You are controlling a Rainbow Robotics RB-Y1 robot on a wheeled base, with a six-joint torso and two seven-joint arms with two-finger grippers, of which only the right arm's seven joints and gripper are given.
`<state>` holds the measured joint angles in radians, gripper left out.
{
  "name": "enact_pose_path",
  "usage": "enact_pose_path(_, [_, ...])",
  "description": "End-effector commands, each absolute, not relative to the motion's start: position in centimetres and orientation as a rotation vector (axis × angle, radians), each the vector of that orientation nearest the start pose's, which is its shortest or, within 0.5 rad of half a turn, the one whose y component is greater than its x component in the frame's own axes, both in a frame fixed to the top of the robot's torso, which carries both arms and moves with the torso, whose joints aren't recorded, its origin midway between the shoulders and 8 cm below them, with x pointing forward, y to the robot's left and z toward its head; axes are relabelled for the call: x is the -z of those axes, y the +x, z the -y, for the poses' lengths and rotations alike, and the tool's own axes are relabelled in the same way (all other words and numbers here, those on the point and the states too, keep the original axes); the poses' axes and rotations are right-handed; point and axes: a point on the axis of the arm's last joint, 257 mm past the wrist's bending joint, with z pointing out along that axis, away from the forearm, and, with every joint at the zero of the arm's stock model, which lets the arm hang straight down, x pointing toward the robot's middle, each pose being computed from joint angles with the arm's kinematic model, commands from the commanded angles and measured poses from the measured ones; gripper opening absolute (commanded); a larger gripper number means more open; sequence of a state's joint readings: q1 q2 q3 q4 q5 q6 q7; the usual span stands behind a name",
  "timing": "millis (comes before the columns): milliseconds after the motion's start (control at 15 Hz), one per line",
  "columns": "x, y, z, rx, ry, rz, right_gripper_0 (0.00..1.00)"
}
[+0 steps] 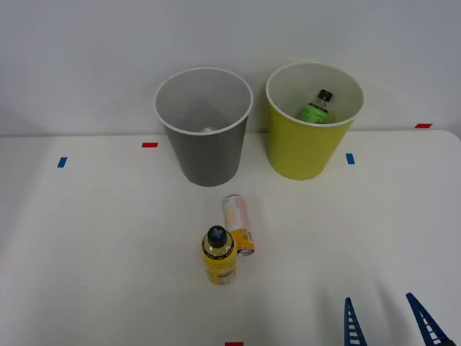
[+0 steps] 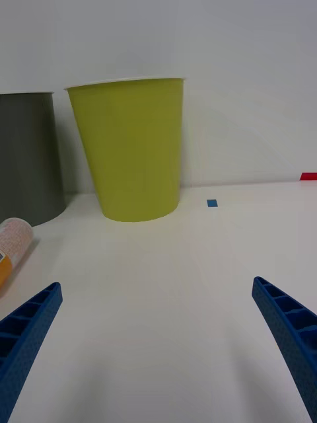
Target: Put cans in the gray bin, plastic bottles in the light green bin
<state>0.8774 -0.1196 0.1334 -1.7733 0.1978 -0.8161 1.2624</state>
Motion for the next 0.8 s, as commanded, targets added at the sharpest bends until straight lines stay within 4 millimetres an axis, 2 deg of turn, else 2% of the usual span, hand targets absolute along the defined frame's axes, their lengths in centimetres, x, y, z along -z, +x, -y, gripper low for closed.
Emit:
enact_pose_path(67, [26.43,25.19,23.95,-0.1,-0.017,-1.422,1.0])
enact_pose_path(800, [26.43,25.19,23.95,-0.1,-0.017,-1.422,1.0])
